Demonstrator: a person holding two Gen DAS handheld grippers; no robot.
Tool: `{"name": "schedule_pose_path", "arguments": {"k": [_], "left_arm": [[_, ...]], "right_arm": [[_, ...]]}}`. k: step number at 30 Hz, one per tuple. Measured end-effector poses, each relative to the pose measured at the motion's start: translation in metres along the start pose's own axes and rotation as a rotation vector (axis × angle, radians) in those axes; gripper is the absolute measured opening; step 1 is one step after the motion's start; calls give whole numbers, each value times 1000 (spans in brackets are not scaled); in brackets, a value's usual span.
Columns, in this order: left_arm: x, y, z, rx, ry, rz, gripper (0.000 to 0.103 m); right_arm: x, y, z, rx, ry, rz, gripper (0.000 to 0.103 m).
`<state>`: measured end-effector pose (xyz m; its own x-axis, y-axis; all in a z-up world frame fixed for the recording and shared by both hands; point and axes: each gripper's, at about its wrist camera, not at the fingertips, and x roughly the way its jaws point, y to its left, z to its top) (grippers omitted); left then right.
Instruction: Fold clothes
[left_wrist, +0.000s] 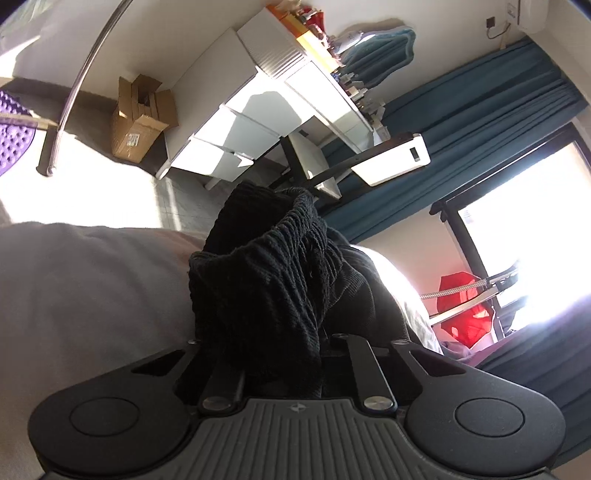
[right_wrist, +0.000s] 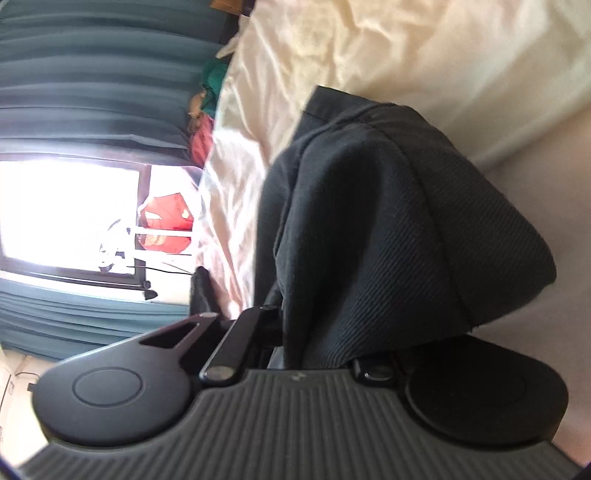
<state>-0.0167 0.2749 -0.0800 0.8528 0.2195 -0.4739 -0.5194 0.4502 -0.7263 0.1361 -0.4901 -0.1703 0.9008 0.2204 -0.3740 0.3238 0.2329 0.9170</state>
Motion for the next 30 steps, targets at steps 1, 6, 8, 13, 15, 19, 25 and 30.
{"name": "schedule_pose_path", "arguments": {"k": [1,6,8,13,15,19,25,30], "left_arm": [[-5,-8,3,8,-10,-13,10],[-29,-48,30,37,6,-89,9],[-39,-63,45,27,27,-114,9],[-57,-103,74,38,101,-207,9],[-56,-117,75,61,136,-235,10],[-27,-125,57,90,203,-162,13],[48,-66,6,-4,282,1,23],[43,-33,-7,-54,261,-81,41]], "right_arm": [[-1,3,0,-14,-10,14,10],[-30,13,9,-59,-121,105,10],[-53,16,14,-55,-193,138,9],[-112,42,34,-136,-400,221,9],[-136,59,38,-208,-469,238,9],[-123,79,59,-343,-480,136,10],[-33,17,83,-344,-253,-160,13],[-18,-26,89,-242,-185,-213,24]]}}
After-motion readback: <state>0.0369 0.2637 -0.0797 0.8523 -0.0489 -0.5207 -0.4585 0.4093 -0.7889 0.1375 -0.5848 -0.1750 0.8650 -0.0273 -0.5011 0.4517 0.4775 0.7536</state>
